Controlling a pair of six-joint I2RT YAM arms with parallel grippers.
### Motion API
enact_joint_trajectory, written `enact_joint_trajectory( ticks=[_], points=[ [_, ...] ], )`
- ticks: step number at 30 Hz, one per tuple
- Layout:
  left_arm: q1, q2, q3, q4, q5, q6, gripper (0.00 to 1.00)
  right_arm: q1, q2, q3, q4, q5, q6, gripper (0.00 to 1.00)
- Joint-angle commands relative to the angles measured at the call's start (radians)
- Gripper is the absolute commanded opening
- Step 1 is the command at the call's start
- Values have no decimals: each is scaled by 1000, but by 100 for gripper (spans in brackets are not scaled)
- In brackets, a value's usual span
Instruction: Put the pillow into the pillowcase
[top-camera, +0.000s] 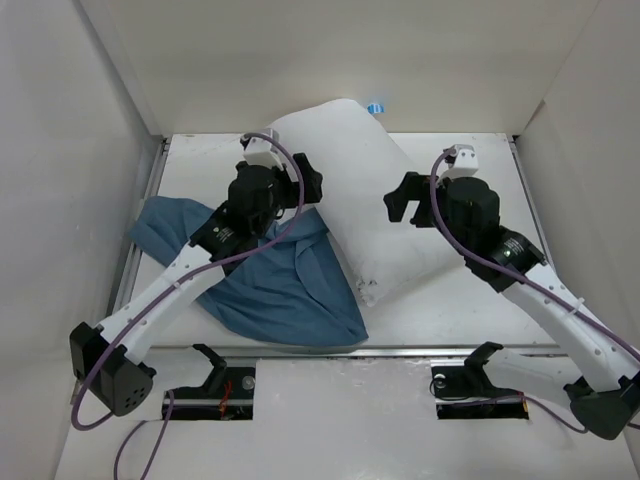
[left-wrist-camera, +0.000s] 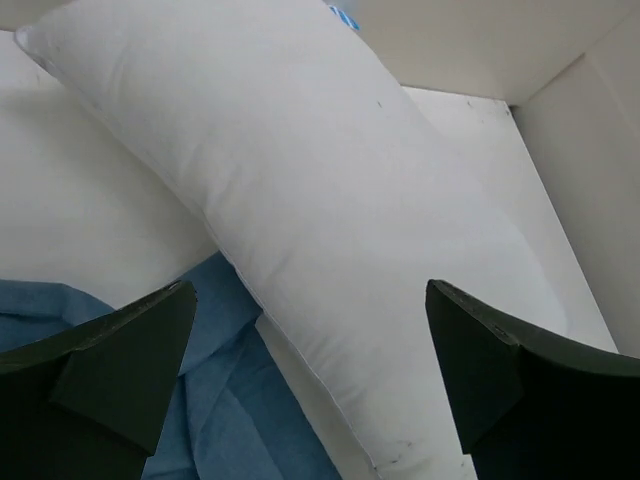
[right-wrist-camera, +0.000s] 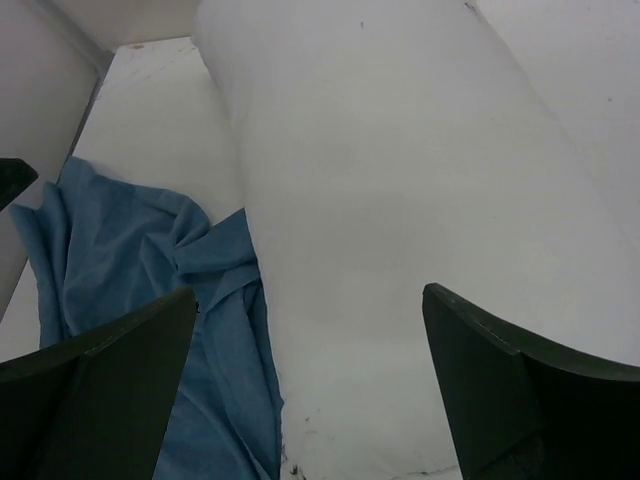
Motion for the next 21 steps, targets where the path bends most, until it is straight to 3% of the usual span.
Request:
enact_joint_trajectory(
  ticks=[1,10,16,21],
  points=[
    [-1,9,-16,2,84,39,100,17,-1,37,57,-58,-52,100],
    [-61,-2,-340,61,217,-80,100,17,72,-8,96,-133,-134,100],
    [-70,107,-360,7,174,-178,98,17,82,-9,125,-110,-134,100],
    [-80,204,-308,7,151,-195,86,17,63,-49,165,-92,-134,100]
  ],
)
